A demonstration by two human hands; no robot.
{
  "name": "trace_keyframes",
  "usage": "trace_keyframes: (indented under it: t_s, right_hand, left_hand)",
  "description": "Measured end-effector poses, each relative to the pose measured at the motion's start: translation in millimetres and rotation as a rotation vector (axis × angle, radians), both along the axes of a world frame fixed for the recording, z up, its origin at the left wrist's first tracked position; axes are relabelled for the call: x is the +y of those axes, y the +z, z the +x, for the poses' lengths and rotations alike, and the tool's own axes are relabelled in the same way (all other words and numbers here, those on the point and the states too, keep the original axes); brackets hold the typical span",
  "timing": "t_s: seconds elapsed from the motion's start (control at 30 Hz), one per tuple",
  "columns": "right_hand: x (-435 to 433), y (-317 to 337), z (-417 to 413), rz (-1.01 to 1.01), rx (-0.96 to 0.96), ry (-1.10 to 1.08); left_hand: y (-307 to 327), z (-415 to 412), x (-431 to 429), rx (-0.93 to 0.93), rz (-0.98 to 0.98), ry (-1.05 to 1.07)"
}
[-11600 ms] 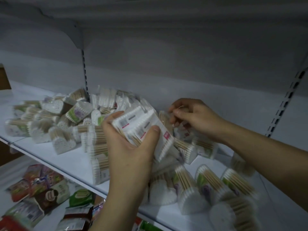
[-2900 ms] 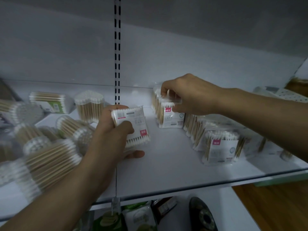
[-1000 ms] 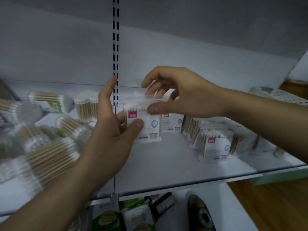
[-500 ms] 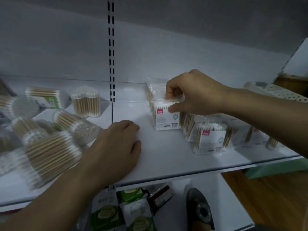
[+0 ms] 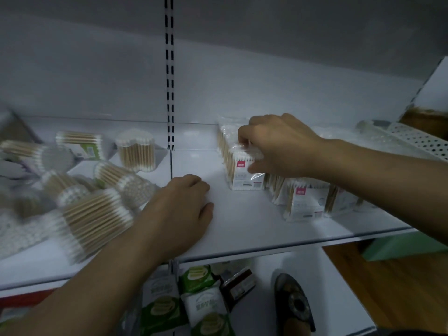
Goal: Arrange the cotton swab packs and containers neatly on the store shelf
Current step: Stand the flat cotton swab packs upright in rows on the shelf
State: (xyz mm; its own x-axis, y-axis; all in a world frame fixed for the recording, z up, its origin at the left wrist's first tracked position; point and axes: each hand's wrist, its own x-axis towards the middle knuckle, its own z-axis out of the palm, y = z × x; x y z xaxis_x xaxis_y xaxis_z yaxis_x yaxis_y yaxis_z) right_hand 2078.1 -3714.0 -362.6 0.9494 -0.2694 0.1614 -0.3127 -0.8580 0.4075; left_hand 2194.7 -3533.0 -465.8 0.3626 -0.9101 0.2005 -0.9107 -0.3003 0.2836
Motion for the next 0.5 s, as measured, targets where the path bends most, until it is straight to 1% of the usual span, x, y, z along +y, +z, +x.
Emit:
trace_keyframes:
  t_s: [0.1,0.27,0.4,0.5]
  right_hand:
    - [9,2,-5,0.067,-0.04,-0.033]
    - [37,13,-18,0.158,-0.156,-0.025]
    - [70,10,-22,0.374,-0.312,0.046]
    - [98,-7,-17,0.501,-0.427,0.137]
  left_hand:
    - [6,-1,1,0.003,-0.018,-0.011]
    - [31,-6,22,-0.062,-0.209,0.033]
    - [42,-2,50,-0.182,-0.296,0.083]
    - [43,4,76,-0.224,-0.333,0.144]
